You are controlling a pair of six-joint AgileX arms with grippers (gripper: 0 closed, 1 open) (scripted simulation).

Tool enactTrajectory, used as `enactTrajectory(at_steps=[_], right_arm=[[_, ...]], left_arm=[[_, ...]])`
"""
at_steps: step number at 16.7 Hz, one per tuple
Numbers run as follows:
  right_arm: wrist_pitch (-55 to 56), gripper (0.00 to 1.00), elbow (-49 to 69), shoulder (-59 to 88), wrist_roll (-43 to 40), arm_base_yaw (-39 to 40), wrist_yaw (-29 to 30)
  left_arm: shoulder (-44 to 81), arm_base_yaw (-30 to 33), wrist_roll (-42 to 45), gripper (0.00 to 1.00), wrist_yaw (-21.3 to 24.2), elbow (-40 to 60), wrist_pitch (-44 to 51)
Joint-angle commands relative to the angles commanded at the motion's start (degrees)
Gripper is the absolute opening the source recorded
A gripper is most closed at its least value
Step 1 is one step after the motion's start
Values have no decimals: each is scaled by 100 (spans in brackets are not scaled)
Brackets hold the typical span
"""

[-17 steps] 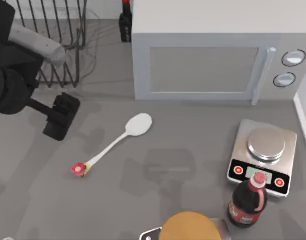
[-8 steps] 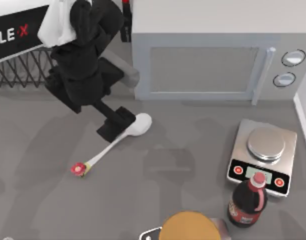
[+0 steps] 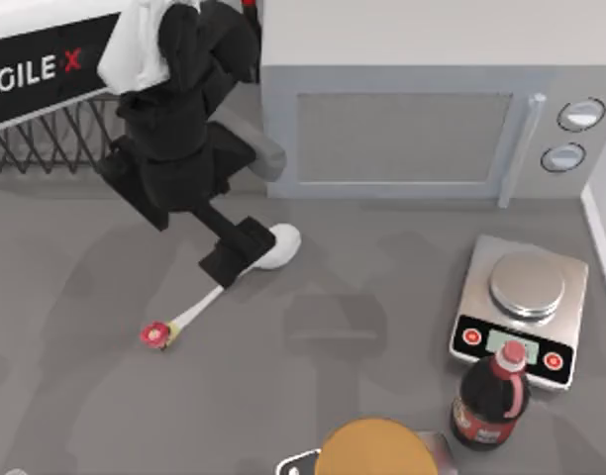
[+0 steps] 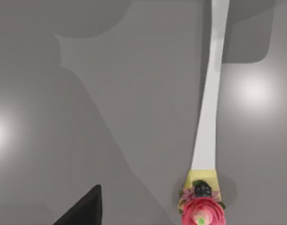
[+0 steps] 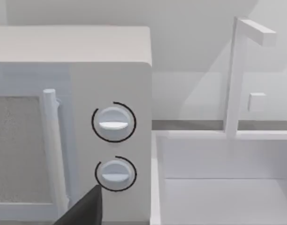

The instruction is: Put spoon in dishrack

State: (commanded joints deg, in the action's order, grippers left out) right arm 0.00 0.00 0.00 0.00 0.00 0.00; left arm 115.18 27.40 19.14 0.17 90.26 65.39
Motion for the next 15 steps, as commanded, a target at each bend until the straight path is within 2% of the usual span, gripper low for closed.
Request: enactTrajectory(at_steps=[3, 9, 14, 15], right_arm=[[0, 100, 0, 0, 0, 0, 0], [0, 100, 0, 0, 0, 0, 0], [0, 100, 0, 0, 0, 0, 0], [0, 100, 0, 0, 0, 0, 0]], left_arm=[[158, 14, 16, 100, 2, -275, -402], [716, 16, 21, 100, 6, -1119, -1866], [779, 17, 23, 100, 6, -1208, -1985], [779, 17, 23, 92, 6, -1208, -1985]])
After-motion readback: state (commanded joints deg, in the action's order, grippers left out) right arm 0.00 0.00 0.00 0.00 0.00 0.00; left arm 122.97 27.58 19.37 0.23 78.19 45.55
